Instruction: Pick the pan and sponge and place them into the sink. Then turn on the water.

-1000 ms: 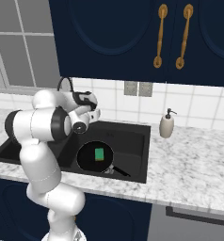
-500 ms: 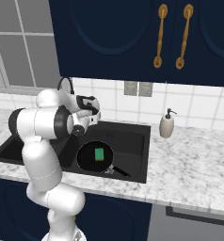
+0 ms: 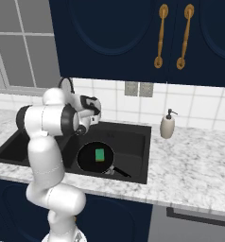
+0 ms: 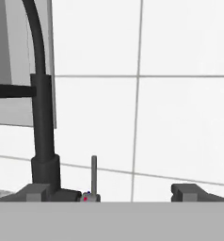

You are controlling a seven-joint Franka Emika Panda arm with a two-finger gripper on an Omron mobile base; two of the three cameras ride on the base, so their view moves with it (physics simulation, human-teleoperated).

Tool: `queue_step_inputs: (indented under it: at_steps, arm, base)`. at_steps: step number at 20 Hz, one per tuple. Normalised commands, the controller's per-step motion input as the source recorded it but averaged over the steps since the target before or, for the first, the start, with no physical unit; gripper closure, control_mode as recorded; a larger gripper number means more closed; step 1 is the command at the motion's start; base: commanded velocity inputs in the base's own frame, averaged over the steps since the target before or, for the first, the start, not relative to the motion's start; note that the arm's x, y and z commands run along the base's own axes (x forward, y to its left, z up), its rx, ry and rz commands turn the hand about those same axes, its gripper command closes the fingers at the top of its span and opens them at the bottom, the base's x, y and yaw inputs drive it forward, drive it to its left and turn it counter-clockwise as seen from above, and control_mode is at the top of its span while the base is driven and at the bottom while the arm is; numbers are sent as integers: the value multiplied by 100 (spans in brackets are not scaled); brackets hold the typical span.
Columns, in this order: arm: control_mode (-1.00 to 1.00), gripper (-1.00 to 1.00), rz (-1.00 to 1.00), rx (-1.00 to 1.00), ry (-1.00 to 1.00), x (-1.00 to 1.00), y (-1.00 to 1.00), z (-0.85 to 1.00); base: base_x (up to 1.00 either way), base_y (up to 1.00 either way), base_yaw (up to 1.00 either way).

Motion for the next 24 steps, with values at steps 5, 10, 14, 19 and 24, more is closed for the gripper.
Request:
queue_step_inputs:
  at_steps: [5, 10, 14, 19, 24]
  arm:
    - [-100, -100, 0, 0, 0, 29, 24, -8]
    - [-100, -100, -1, 0, 0, 32, 18, -8]
    - [-100, -100, -3, 1, -1, 23, 4, -15]
    - [-100, -100, -4, 1, -1, 12, 1, -21]
    - [-100, -100, -3, 0, 0, 3, 10, -2]
  base:
    - [0, 0, 0]
    - [0, 0, 0]
    - [0, 0, 0]
    - [0, 0, 0]
    - [0, 0, 0]
